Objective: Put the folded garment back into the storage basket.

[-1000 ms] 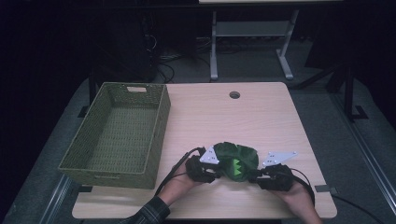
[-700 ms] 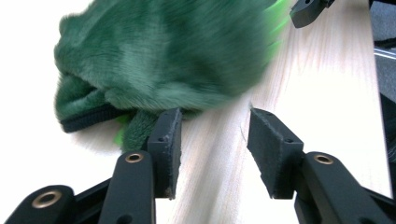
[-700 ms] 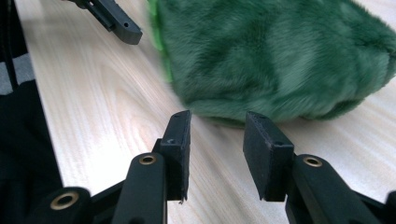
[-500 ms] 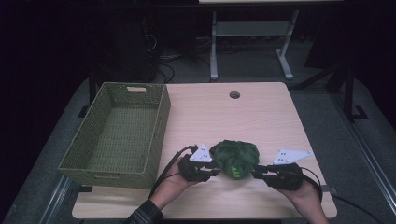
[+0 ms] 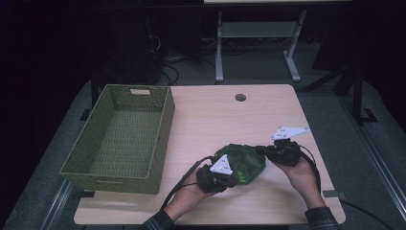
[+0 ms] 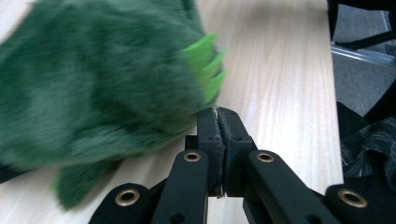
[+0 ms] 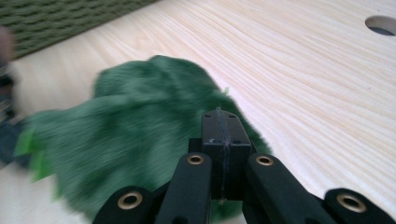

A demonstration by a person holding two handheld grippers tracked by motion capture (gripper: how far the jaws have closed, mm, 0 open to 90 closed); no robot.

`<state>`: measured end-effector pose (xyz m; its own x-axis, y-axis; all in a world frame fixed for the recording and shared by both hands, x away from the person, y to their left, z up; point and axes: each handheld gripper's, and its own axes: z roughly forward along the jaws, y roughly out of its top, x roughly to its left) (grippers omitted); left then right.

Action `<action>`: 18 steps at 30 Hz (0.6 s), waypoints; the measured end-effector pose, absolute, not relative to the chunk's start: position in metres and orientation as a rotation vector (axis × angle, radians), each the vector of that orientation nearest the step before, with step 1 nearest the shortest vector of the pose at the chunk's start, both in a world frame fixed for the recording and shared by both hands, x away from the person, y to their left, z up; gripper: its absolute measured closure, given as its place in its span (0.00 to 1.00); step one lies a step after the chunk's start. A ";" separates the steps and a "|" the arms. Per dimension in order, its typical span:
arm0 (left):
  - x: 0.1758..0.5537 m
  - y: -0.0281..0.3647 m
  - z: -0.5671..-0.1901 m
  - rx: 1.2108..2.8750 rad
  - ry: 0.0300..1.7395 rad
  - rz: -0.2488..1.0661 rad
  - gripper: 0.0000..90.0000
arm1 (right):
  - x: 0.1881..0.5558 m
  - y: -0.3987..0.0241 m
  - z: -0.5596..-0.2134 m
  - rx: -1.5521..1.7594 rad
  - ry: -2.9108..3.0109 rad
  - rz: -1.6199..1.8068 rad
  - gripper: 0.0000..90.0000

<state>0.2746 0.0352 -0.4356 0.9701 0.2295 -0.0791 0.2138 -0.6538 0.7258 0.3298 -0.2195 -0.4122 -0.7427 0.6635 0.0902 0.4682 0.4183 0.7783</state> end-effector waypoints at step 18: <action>0.285 0.019 -0.449 2.312 0.317 0.025 0.98 | 0.397 -0.201 -0.439 1.116 2.493 1.169 1.00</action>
<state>0.2846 0.0191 -0.4491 0.9687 0.2350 -0.0800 0.2195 -0.6603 0.7182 0.3966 -0.2011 -0.4392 -0.7054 0.6925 0.1509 0.5590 0.4126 0.7192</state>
